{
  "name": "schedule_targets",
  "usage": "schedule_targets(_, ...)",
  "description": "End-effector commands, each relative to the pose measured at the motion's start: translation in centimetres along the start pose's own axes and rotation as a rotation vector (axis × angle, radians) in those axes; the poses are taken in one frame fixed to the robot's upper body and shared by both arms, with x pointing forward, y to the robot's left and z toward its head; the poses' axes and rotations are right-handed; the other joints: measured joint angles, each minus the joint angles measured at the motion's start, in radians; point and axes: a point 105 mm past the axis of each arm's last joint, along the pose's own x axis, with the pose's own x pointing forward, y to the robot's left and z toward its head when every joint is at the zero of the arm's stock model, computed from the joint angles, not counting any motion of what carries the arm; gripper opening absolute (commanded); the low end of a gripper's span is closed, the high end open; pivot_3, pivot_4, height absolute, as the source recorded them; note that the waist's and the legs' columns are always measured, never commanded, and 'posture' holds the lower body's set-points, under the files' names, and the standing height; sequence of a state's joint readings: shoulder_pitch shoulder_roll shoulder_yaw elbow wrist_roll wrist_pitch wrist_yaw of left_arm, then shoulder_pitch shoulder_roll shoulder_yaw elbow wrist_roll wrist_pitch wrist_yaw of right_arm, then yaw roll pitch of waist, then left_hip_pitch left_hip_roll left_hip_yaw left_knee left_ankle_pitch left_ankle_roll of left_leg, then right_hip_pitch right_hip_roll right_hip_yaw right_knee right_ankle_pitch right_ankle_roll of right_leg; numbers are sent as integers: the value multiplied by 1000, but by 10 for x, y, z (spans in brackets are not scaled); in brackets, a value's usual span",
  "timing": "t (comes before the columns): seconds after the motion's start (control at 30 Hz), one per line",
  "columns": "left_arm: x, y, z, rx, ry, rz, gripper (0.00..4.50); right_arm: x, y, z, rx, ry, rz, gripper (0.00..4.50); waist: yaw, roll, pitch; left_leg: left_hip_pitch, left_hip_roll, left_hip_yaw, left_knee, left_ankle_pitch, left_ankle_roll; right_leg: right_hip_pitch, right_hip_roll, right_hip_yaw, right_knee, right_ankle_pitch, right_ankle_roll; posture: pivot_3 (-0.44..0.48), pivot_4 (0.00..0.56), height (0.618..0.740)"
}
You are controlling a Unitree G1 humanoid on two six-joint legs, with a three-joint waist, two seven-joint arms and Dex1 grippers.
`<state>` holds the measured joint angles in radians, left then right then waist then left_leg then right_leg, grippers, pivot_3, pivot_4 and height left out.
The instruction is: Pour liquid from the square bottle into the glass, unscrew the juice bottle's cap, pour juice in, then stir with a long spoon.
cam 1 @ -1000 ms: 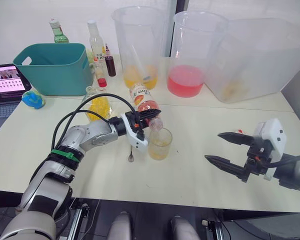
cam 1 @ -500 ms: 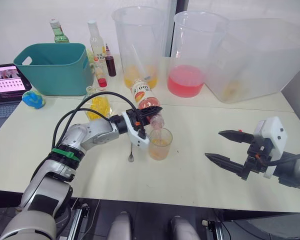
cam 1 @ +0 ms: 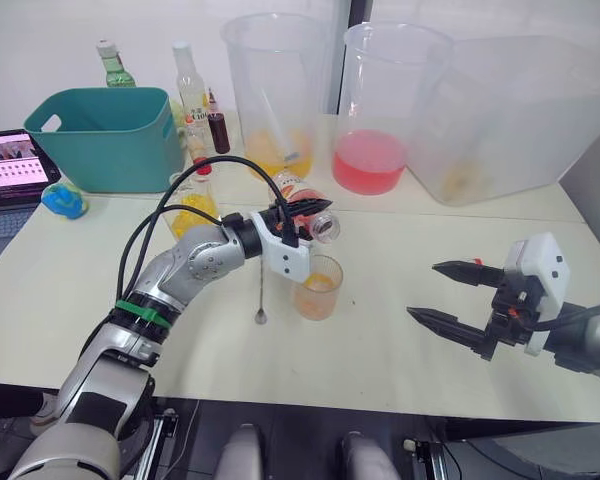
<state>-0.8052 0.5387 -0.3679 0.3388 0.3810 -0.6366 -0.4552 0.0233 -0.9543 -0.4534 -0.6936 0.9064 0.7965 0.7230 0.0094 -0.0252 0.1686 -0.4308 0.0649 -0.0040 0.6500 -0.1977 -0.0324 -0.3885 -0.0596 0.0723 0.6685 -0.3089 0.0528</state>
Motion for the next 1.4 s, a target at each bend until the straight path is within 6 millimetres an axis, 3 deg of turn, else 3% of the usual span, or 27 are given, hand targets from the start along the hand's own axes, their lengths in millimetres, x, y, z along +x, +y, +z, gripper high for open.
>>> schedule_targets(0.03, -7, 24, 6, -121, -19, 49, 1266, 0, 0, 10, -39, -31, 18, 4479, 0, 0, 0, 0, 0, 0, 0, 0, 0, 0, 0, 0, 0, 0, 0, 0, 150, 728)
schedule_targets(0.17, -13, 29, 3, -308, 0, 62, 1266, 1, 2, 14, -27, -58, 56, 4479, 0, 0, 0, 0, 0, 0, 1, 0, 0, 0, 0, 0, 1, 0, 0, 0, 150, 728)
schedule_targets(0.4, -34, 69, -17, -660, 46, 227, 1266, 5, 3, 21, -2, -110, 117, 4479, 0, 0, 0, 0, 0, -1, 4, 0, 0, 0, 0, 0, 3, 0, 0, 0, 150, 728)
schedule_targets(0.5, -44, 85, -14, -827, 11, 264, 1266, 8, 2, 24, 3, -120, 142, 4479, -1, 0, 0, -1, 0, -1, 5, 0, 0, 0, 0, 0, 4, 0, 0, 0, 150, 728)
schedule_targets(0.6, -56, 90, -8, -870, 7, 249, 1266, 10, 2, 25, 6, -120, 164, 4479, -2, 0, 0, -1, 0, -2, 7, -1, 1, 0, 1, 0, 4, 0, 0, 0, 150, 728)
schedule_targets(0.9, -135, 83, 24, -1157, -1, 13, 1266, 18, 11, 40, 44, -204, 345, 4479, -29, 0, 0, 0, 3, -2, 7, -1, 1, 0, 2, 0, 6, -1, -1, 0, 150, 728)
schedule_targets(1.0, -165, 91, 13, -1168, 87, 93, 1266, 19, 13, 46, 40, -222, 425, 4479, -26, 0, 0, 0, 3, -2, 7, -1, 1, 0, 2, -1, 6, -1, -1, 0, 150, 728)
schedule_targets(1.13, -184, 92, 9, -1157, 154, 115, 1266, 22, 13, 49, 36, -223, 460, 4479, -17, -1, 1, 0, 2, -2, 7, -1, 1, 1, 1, -1, 5, -1, -1, 0, 150, 728)
schedule_targets(1.27, -237, 97, -14, -1070, 376, 205, 1266, 32, 8, 52, 23, -226, 508, 4479, -28, -1, 1, 0, 3, -1, 6, -1, 1, -1, 1, -1, 5, -1, -1, 0, 150, 728)
schedule_targets(1.4, -274, 104, -34, -1013, 501, 323, 1266, 39, 6, 53, 15, -225, 527, 4479, -28, -1, 1, 3, 4, -1, -1, -1, 1, -2, 2, -1, 5, -3, -5, 0, 150, 728)
